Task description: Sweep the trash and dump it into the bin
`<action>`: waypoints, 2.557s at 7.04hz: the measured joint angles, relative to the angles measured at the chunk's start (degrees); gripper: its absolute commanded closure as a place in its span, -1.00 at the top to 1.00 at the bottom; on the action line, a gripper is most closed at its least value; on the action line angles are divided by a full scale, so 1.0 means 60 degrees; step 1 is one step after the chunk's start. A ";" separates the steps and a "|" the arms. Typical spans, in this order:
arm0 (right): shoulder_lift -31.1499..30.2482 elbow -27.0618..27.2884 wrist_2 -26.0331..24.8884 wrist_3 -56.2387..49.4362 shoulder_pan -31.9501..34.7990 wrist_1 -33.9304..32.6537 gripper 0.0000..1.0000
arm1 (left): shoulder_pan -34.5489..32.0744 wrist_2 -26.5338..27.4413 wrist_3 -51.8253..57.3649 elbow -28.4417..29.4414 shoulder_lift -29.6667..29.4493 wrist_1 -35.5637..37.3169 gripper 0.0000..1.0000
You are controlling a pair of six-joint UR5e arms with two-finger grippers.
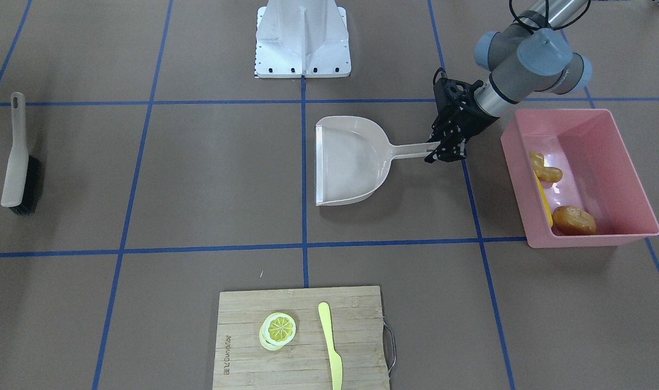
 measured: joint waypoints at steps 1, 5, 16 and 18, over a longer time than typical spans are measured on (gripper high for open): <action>0.0106 -0.0255 -0.0468 0.0003 0.0355 0.0035 1.00 | 0.0006 -0.0006 -0.0071 0.0047 -0.0040 0.0011 0.96; 0.0846 -0.1642 -0.1286 -0.0340 0.1580 0.0075 1.00 | -0.0681 -0.0207 -0.0340 -0.0672 0.0230 0.0005 0.97; 0.0999 -0.1802 -0.0799 -0.2207 0.2622 -0.0958 1.00 | -0.9229 -0.1949 -0.2622 -0.1674 0.4027 0.7334 0.97; 0.0861 -0.1953 -0.0786 -0.2248 0.2629 -0.0951 1.00 | -0.9621 -0.2009 -0.2600 -0.1521 0.4120 0.7340 0.97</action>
